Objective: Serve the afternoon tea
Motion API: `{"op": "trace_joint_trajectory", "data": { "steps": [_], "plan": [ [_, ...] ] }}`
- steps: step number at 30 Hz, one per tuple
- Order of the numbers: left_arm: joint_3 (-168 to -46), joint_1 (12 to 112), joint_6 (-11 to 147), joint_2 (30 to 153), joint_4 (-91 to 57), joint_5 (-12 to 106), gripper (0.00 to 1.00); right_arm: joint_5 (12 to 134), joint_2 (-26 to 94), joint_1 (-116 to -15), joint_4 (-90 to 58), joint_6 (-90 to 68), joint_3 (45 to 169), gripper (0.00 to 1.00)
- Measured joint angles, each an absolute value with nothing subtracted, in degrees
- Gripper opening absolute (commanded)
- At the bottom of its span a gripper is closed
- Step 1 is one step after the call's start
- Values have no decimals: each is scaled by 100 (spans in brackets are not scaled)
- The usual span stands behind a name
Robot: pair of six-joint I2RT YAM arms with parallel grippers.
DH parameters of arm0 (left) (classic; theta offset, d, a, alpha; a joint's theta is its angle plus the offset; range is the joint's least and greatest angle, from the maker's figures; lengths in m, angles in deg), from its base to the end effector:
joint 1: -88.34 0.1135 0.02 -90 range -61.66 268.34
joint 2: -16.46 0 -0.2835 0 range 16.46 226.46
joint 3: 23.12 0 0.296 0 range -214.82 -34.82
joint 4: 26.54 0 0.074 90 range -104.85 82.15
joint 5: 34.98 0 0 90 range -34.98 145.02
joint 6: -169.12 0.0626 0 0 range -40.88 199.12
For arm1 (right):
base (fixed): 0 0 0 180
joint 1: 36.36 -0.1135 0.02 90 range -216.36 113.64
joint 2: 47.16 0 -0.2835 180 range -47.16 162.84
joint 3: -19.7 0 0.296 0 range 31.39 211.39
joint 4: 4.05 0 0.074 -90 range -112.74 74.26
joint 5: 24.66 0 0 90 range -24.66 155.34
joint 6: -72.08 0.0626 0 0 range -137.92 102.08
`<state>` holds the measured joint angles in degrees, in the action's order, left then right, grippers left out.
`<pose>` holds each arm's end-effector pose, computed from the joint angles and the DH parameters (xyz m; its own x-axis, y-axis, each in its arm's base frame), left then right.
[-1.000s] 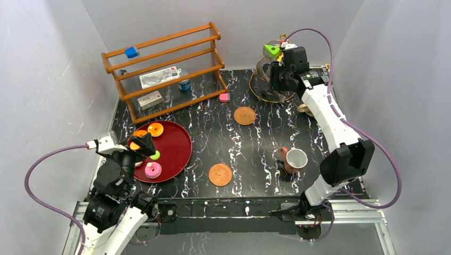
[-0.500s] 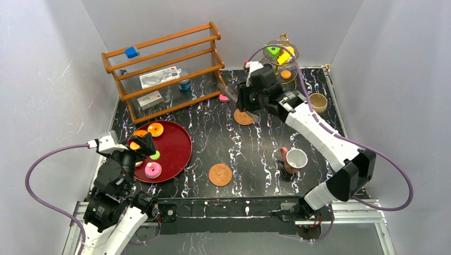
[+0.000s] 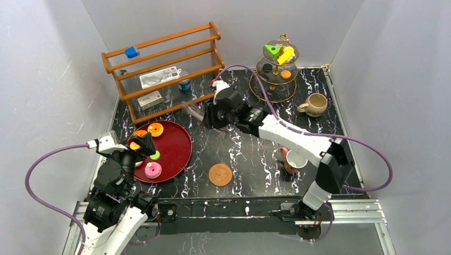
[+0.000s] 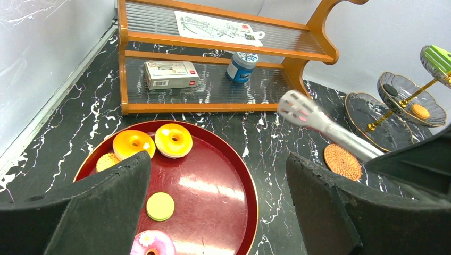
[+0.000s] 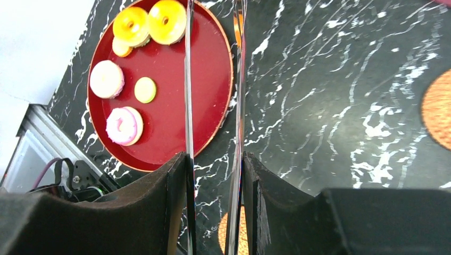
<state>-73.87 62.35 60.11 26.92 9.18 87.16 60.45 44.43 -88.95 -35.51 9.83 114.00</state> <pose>0.0987 -0.0111 0.3665 0.1021 -0.3566 -0.9286 -0.0765 0.9279 -0.3648 0.2734 0.3487 0.3453 -0.6060 -0.0286 -0.7950 -0.5242 0.7661 0.3719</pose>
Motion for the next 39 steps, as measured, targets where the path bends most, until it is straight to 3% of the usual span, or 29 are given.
{"op": "trace_joint_trajectory", "data": {
  "steps": [19,39],
  "plan": [
    [-7387,6235,6005,2489,916,8736,95,6710,6439,-9527,-2391,2375,11892,50],
    [-7387,6235,6005,2456,916,8742,95,6659,7258,-9569,-2500,2653,12849,51]
  ]
}}
